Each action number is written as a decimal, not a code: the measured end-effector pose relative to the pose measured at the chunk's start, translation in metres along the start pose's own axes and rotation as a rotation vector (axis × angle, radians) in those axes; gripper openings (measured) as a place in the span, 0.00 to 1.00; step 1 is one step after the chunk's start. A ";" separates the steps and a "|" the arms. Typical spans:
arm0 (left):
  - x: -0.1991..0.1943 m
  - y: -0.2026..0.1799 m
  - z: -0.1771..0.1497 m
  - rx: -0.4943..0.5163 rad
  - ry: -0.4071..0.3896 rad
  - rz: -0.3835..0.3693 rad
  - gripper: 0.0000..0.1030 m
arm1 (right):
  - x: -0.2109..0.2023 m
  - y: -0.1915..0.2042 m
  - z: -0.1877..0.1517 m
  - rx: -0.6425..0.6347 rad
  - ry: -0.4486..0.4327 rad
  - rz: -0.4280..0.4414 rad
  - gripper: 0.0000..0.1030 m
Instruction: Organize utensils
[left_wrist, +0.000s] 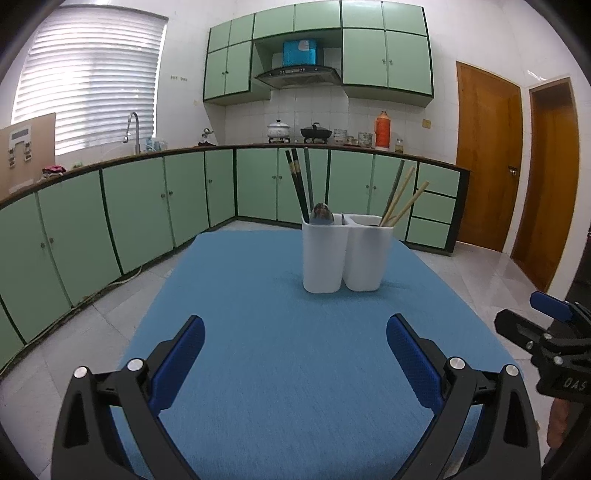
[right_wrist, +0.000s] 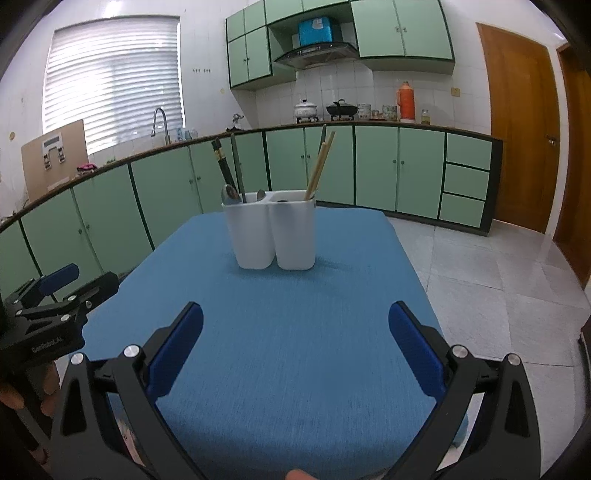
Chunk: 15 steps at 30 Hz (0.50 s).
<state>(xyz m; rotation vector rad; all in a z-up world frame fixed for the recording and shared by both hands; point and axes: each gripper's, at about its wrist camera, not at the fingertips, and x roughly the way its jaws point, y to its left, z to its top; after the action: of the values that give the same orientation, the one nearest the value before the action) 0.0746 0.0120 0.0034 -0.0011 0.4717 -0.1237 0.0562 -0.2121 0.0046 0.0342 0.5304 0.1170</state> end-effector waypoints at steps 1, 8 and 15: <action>0.000 0.000 0.000 -0.001 0.009 0.001 0.94 | -0.002 0.001 0.001 -0.005 -0.001 0.001 0.95; -0.005 -0.006 0.002 0.011 0.040 0.001 0.94 | -0.008 0.005 0.005 -0.009 0.043 0.023 0.95; -0.010 -0.006 0.005 0.003 0.041 -0.001 0.94 | -0.014 0.005 0.008 0.002 0.043 0.034 0.95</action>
<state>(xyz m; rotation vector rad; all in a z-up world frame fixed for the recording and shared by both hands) 0.0670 0.0067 0.0122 0.0043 0.5121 -0.1258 0.0477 -0.2094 0.0193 0.0428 0.5733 0.1507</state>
